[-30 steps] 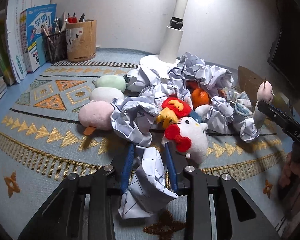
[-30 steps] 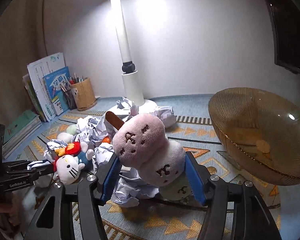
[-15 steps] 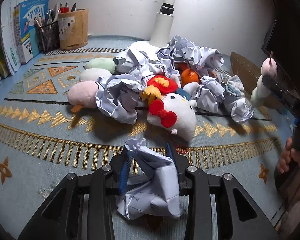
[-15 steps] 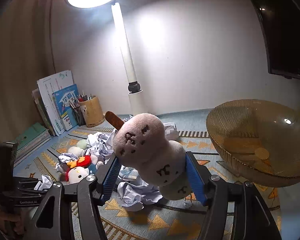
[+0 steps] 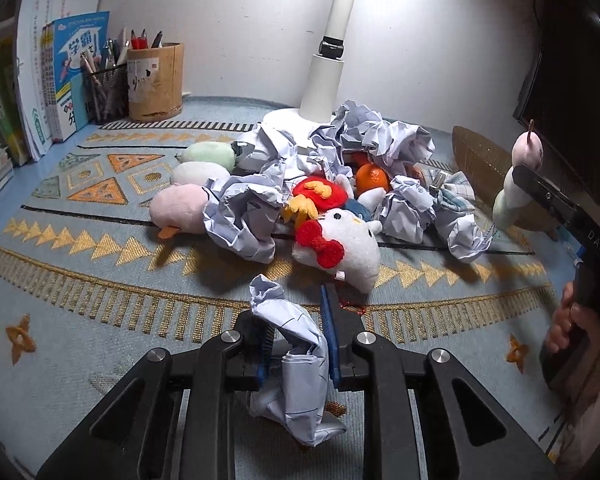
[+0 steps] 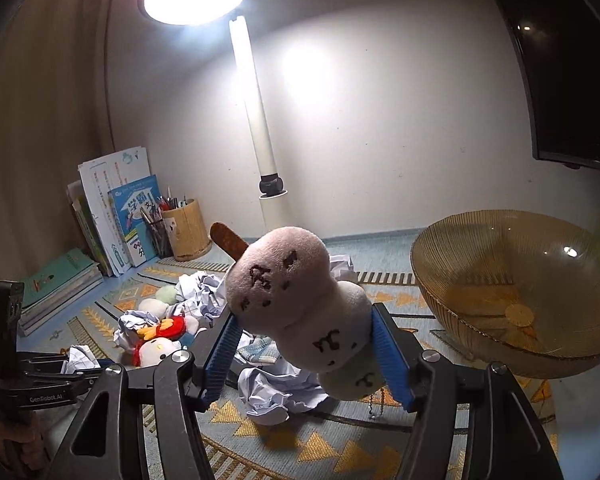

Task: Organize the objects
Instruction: 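Carry both items to the amber bowl and open both tools to drop them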

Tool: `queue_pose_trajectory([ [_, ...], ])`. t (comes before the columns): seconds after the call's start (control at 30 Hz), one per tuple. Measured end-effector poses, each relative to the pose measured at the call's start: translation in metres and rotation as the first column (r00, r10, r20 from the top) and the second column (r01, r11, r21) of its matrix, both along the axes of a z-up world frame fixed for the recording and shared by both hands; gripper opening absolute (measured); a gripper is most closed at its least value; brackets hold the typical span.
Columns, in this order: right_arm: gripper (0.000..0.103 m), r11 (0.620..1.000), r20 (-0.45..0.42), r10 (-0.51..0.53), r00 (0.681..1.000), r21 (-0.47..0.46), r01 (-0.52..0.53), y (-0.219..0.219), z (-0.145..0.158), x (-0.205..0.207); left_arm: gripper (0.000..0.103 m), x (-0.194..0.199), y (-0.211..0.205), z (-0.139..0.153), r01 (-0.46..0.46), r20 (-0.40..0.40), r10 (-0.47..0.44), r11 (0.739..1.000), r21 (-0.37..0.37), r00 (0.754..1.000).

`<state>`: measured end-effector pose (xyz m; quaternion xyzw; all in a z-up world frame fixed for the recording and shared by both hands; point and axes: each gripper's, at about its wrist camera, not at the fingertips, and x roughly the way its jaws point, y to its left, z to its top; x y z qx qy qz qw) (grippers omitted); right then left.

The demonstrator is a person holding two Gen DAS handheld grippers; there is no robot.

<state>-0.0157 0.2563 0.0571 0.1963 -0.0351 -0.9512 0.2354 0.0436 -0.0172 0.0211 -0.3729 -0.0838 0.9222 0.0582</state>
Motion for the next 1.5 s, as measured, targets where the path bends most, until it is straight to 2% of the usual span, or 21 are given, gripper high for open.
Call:
queue_pose_trajectory([
  [0.1, 0.063, 1.000, 0.007, -0.005, 1.000, -0.014, 0.005, 0.003, 0.000, -0.001, 0.016, 0.003, -0.004, 0.006, 0.004, -0.020, -0.003, 0.999, 0.050, 1.000],
  [0.37, 0.063, 0.998, 0.029, -0.020, 0.999, -0.059, 0.022, 0.012, -0.001, -0.006, 0.016, 0.006, -0.005, 0.024, 0.004, -0.056, -0.001, 0.999, 0.054, 0.998],
  [0.53, 0.063, 0.997, 0.037, -0.015, 0.999, -0.079, 0.018, 0.015, -0.001, -0.007, 0.016, -0.003, 0.003, 0.031, 0.019, -0.053, -0.017, 0.999, 0.043, 0.998],
  [0.6, 0.063, 0.994, 0.080, 0.007, 0.997, -0.112, 0.002, 0.018, -0.001, -0.008, 0.016, -0.011, 0.012, 0.035, 0.037, -0.050, -0.035, 0.998, 0.044, 0.998],
  [0.67, 0.063, 0.987, 0.104, 0.009, 0.994, -0.163, 0.008, 0.028, 0.008, -0.007, 0.016, -0.024, 0.026, 0.045, 0.070, -0.054, -0.068, 0.997, 0.035, 0.996],
  [0.73, 0.063, 0.981, 0.081, 0.001, 0.997, -0.194, 0.014, 0.043, 0.027, -0.004, 0.016, -0.042, 0.046, 0.062, 0.111, -0.072, -0.109, 0.994, 0.020, 0.991],
  [0.93, 0.063, 0.974, -0.013, -0.103, 0.995, -0.203, 0.098, 0.101, 0.109, -0.008, 0.016, -0.098, 0.118, 0.121, 0.251, -0.164, -0.243, 0.968, 0.028, 0.956],
  [1.03, 0.063, 0.973, -0.028, -0.159, 0.987, -0.177, 0.151, 0.127, 0.131, -0.023, 0.016, -0.127, 0.159, 0.139, 0.324, -0.192, -0.308, 0.944, 0.057, 0.932],
  [1.13, 0.063, 0.968, 0.001, -0.201, 0.979, -0.154, 0.199, 0.147, 0.135, -0.039, 0.016, -0.151, 0.200, 0.145, 0.388, -0.200, -0.369, 0.919, 0.066, 0.908],
  [1.23, 0.063, 0.960, 0.035, -0.240, 0.970, -0.140, 0.243, 0.162, 0.127, -0.053, 0.016, -0.170, 0.236, 0.137, 0.448, -0.189, -0.429, 0.891, 0.072, 0.883],
  [1.27, 0.067, 0.959, 0.054, -0.244, 0.968, -0.137, 0.249, 0.167, 0.122, -0.058, 0.016, -0.175, 0.245, 0.132, 0.469, -0.184, -0.450, 0.880, 0.076, 0.874],
  [1.3, 0.076, 0.958, 0.074, -0.243, 0.967, -0.140, 0.252, 0.172, 0.116, -0.063, 0.017, -0.180, 0.253, 0.126, 0.485, -0.170, -0.467, 0.871, 0.080, 0.868],
  [1.33, 0.083, 0.955, 0.091, -0.248, 0.965, -0.147, 0.259, 0.175, 0.110, -0.068, 0.020, -0.185, 0.258, 0.119, 0.480, -0.145, -0.466, 0.874, 0.075, 0.873],
  [1.37, 0.103, 0.949, 0.113, -0.261, 0.959, -0.152, 0.276, 0.179, 0.104, -0.072, 0.037, -0.189, 0.262, 0.112, 0.471, -0.109, -0.462, 0.878, 0.081, 0.880],
  [1.4, 0.103, 0.944, 0.149, -0.266, 0.952, -0.160, 0.289, 0.182, 0.097, -0.076, 0.076, -0.194, 0.264, 0.103, 0.482, -0.062, -0.478, 0.869, 0.114, 0.876],
  [1.43, 0.103, 0.942, 0.194, -0.260, 0.946, -0.165, 0.293, 0.185, 0.092, -0.081, 0.103, -0.198, 0.265, 0.094, 0.492, -0.015, -0.495, 0.858, 0.148, 0.869],
  [1.5, 0.103, 0.935, 0.220, -0.265, 0.939, -0.181, 0.306, 0.189, 0.087, -0.082, 0.103, -0.194, 0.259, 0.086, 0.485, -0.008, -0.491, 0.860, 0.158, 0.871],
])
